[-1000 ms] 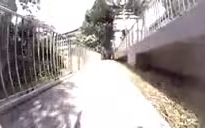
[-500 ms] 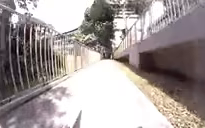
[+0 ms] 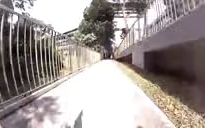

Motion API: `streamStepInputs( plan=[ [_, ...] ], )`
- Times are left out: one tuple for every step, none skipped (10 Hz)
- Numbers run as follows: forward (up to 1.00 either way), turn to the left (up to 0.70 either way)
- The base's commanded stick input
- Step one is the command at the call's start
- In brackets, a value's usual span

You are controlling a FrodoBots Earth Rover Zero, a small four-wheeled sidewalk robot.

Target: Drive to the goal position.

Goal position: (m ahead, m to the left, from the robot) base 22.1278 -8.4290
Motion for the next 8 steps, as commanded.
streamStepInputs(
  plan=[
    [1.00,-0.01],
    [1.00,-0.12],
    [1.00,-0.22],
    [1.00,-0.27],
    [1.00,-0.27],
    [1.00,0.00],
    [1.00,0.00],
    [1.00,0.00]
  ],
)
